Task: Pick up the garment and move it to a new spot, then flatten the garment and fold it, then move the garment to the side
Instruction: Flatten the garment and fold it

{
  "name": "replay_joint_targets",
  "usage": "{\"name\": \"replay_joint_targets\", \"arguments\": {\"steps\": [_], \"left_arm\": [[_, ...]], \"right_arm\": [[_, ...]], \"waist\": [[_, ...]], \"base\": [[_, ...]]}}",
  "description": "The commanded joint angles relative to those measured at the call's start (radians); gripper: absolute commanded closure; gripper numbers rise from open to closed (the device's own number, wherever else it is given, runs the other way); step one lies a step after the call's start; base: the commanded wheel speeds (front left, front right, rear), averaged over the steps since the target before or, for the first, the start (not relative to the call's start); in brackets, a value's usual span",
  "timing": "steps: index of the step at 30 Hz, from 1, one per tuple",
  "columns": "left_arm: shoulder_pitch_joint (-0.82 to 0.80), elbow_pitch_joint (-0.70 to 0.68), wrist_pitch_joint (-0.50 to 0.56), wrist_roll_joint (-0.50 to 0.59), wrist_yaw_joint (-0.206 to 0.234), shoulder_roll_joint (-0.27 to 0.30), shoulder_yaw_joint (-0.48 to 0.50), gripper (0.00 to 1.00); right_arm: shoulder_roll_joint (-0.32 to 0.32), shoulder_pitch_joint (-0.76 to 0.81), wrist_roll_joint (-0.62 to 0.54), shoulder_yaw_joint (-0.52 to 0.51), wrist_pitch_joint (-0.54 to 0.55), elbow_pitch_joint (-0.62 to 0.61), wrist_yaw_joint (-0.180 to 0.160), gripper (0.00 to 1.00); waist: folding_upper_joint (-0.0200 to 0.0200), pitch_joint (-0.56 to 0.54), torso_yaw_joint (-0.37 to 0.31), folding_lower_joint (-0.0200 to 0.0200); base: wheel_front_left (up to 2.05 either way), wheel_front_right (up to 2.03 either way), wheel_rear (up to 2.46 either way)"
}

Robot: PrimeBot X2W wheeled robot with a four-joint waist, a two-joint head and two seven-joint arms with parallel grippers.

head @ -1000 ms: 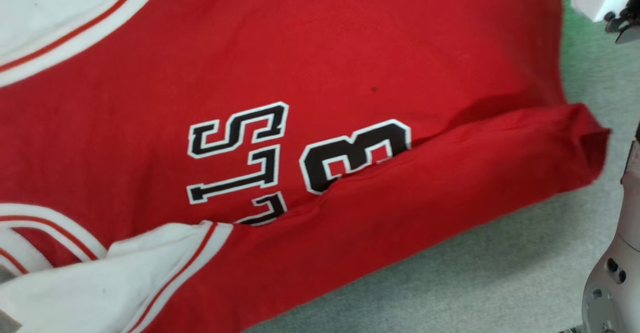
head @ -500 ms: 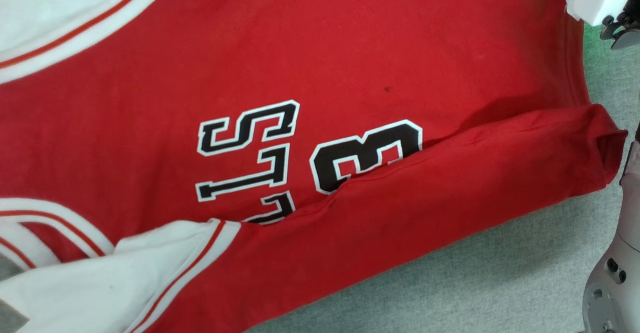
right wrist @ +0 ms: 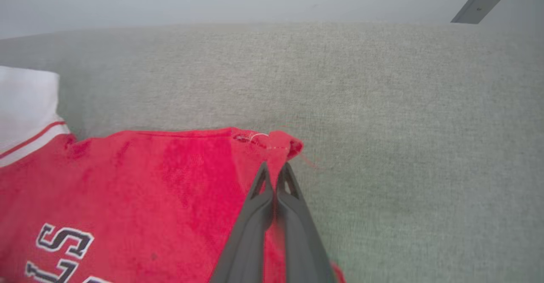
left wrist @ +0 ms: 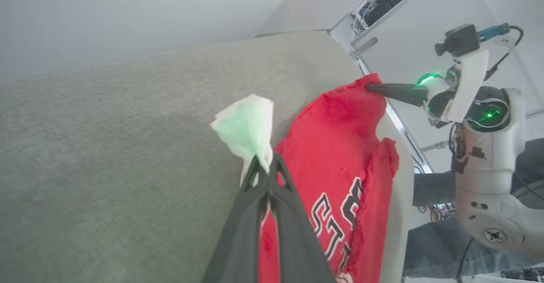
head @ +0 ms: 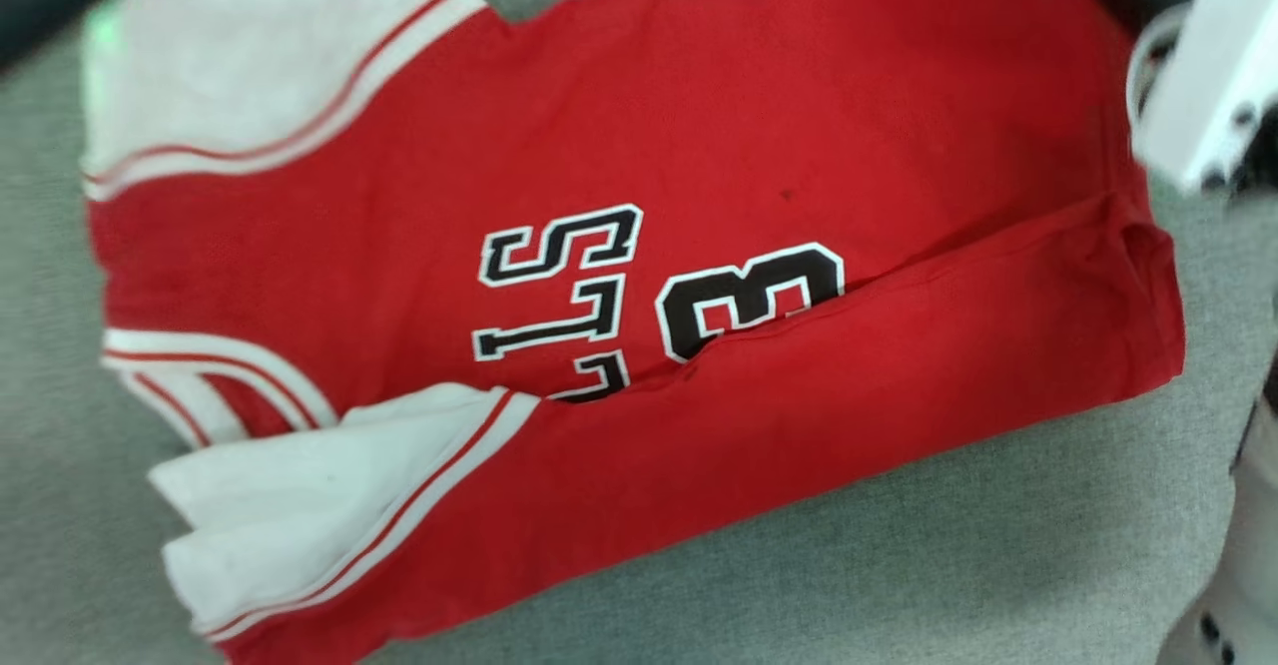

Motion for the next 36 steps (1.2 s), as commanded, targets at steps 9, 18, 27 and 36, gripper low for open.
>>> {"name": "replay_joint_targets", "arguments": {"steps": [9, 18, 27, 36], "left_arm": [[0.406, -0.287, -0.129, 0.021, 0.002, 0.015, 0.158, 1.00], [0.830, -0.436, -0.371, 0.121, 0.002, 0.049, 0.262, 1.00], [1.097, -0.403, -0.630, 0.282, 0.002, 0.120, 0.142, 1.00], [0.977, -0.231, -0.767, 0.326, 0.002, 0.086, -0.101, 1.00]], "right_arm": [[-0.002, 0.389, 0.053, -0.106, 0.158, -0.302, -0.001, 1.00], [-0.001, 0.678, 0.130, -0.223, 0.116, -0.432, -0.001, 1.00], [0.000, 0.777, 0.097, -0.263, -0.013, -0.378, -0.001, 1.00], [-0.001, 0.734, 0.033, -0.200, -0.284, -0.185, -0.001, 1.00]], "waist": [[0.0000, -0.192, 0.101, 0.0000], [0.0000, -0.233, 0.102, 0.0000], [0.0000, -0.220, 0.112, 0.0000], [0.0000, -0.175, 0.117, 0.0000]], "base": [[0.00, 0.00, 0.00], [0.00, 0.00, 0.00], [0.00, 0.00, 0.00], [0.00, 0.00, 0.00]]}}
